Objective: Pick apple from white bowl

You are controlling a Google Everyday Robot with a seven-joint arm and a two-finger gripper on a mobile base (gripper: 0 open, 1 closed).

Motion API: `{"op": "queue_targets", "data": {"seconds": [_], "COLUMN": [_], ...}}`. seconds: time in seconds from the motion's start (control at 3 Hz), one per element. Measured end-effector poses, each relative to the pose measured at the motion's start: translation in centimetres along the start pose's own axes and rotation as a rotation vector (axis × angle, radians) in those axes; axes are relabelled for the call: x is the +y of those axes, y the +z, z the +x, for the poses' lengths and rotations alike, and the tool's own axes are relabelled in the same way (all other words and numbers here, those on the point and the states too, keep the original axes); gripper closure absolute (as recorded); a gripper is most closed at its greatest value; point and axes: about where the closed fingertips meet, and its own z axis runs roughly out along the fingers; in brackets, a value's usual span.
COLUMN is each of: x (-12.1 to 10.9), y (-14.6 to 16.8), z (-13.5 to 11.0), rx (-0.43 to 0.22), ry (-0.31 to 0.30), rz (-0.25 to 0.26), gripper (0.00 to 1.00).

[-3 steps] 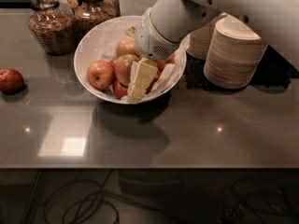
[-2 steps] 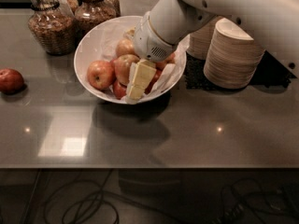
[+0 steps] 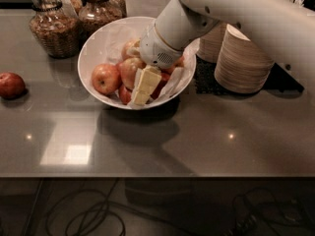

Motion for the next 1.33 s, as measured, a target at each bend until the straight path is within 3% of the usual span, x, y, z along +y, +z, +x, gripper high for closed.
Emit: {"op": "queue_targets", "data": {"seconds": [0.67,1.0,1.33], "x": [-0.3,-0.6,-0.8], "y": [0.2,-0.1,-0.6], "z": [0.5,1.1,1.7], "rx": [-0.01,-0.035,-0.071], "ry": [0.018,0.048,0.08], "rz": [-0.022,-0.06,-0.104], "gripper": [0.66,0.89,1.0]}}
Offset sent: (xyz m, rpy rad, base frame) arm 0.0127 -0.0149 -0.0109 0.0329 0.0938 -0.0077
